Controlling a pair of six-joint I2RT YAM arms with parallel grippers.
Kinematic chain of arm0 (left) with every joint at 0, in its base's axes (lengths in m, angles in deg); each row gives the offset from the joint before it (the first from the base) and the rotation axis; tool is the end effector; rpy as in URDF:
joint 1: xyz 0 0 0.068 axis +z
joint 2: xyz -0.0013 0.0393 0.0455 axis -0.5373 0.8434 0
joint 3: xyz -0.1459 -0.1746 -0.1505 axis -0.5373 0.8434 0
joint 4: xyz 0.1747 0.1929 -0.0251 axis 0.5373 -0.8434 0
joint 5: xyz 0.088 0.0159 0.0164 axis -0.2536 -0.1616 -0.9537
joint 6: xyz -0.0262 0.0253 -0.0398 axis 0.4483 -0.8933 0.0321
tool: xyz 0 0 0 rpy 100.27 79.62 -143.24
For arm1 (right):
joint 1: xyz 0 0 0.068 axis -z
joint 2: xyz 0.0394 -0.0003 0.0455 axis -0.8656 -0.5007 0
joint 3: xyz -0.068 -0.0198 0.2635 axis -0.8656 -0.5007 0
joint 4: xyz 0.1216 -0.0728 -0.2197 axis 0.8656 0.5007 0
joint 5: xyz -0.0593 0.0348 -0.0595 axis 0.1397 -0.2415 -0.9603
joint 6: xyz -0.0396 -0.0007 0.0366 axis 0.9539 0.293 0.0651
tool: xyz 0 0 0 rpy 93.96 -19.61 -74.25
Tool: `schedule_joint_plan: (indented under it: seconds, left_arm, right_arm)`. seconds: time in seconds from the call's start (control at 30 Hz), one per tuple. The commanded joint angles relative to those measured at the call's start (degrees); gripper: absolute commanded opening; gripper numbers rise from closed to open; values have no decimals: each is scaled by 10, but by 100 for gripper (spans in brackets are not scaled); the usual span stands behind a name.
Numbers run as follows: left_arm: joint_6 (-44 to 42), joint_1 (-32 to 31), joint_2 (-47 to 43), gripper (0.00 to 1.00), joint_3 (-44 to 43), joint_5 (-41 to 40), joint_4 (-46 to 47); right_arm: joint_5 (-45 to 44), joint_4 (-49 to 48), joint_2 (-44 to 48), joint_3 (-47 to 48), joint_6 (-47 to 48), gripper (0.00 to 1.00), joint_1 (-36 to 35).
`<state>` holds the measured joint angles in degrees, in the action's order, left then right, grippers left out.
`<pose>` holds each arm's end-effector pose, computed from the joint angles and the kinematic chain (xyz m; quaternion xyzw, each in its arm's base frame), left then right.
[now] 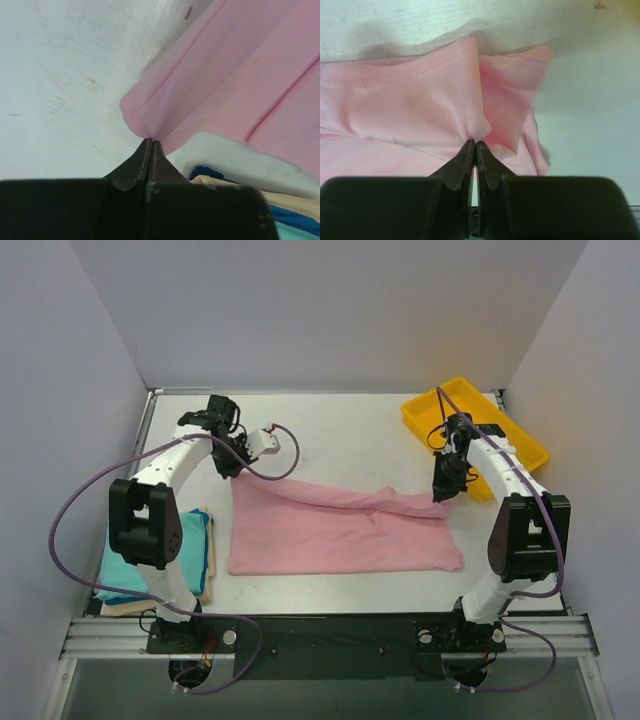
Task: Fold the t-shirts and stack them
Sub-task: Fold the other side of the tshirt into a rectangle
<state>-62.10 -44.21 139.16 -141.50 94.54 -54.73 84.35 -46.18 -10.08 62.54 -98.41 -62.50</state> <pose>0.3658 -0.0827 0.2520 0.5519 0.8104 -0.0211 0.1954 0.3445 0.0202 0.2410 0.0681 0.9721 0.0939 0.2041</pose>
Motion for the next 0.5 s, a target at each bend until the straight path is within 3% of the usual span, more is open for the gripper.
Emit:
schedule_joint_plan:
  seconds: [0.0, 0.23, 0.3, 0.4, 0.47]
  left_arm:
    - [-2, -4, -38, 0, 49, 29, -36]
    - [-63, -6, -54, 0, 159, 58, -102]
    - [-85, -5, -50, 24, 149, 65, -146]
    - [-134, -7, -46, 73, 106, 82, -227]
    - [-145, -10, -46, 74, 85, 76, -242]
  right_arm:
    - [11, 23, 7, -51, -18, 0, -4]
    - [18, -1, 4, -152, -40, 0, -7]
    - [15, -1, 2, -155, -38, 0, -9]
    - [9, 0, 3, -150, -34, 0, -11]
    - [6, 0, 4, -151, -34, 0, -11]
